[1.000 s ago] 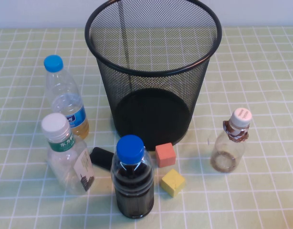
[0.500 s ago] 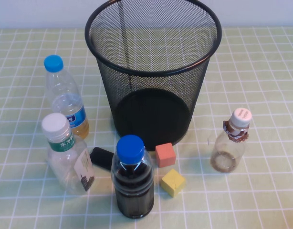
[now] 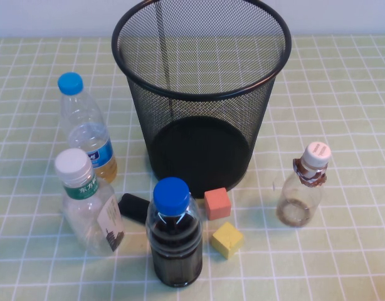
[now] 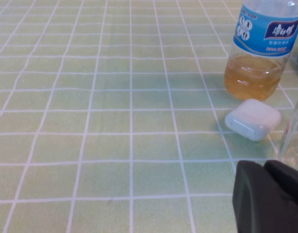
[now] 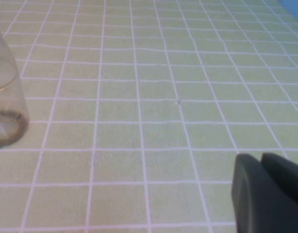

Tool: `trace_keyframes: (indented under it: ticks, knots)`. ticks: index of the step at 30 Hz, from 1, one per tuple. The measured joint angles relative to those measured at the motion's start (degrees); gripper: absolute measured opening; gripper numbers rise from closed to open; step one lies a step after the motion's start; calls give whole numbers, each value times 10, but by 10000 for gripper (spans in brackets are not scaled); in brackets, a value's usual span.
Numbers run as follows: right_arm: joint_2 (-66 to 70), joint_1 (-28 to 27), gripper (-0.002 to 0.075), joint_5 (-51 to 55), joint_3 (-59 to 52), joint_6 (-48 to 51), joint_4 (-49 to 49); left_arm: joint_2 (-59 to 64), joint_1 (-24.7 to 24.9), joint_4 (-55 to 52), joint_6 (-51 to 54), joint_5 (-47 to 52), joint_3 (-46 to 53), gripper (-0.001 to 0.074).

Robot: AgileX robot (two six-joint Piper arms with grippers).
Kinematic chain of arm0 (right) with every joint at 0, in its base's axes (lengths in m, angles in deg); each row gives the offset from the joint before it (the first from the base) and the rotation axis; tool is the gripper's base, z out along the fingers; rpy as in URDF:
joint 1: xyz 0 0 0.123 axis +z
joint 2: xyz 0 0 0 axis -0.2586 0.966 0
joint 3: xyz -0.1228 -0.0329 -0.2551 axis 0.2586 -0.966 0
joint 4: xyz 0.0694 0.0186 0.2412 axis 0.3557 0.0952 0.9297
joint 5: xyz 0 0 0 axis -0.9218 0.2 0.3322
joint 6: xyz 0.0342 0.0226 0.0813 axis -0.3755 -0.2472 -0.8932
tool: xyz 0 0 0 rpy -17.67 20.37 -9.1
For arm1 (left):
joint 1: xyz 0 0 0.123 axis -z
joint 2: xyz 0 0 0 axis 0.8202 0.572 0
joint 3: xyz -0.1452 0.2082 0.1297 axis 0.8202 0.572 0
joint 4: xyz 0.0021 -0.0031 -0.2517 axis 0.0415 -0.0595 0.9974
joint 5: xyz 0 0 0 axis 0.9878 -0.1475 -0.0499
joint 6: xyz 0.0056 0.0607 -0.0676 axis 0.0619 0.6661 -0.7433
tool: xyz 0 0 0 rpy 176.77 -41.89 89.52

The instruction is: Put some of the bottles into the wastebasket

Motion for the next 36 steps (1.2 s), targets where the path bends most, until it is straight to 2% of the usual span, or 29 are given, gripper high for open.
trace_keyframes:
  ticks: [2,5,10,13,18,21,24,28,36]
  knots:
    - [0,0,0,-34,0,0,0,0,0,0,0,0,0,-4]
    - [0,0,0,-143,0,0,1,0,0,1,0,0,0,-4]
    - [0,0,0,-430,0,0,1,0,0,1,0,0,0,-4]
    - [0,0,0,-565,0,0,3,0,0,1,0,0,0,-4]
    - [0,0,0,-672,0,0,5,0,0,1,0,0,0,-4]
    - [0,0,0,-698,4,19,33,0,0,1,0,0,0,-4]
    - [0,0,0,-715,6,-14,60,0,0,1,0,0,0,-5]
    - [0,0,0,-695,63,-34,41,0,0,1,0,0,0,-4]
    - [77,0,0,-337,310,-107,28,0,0,1,0,0,0,-4]
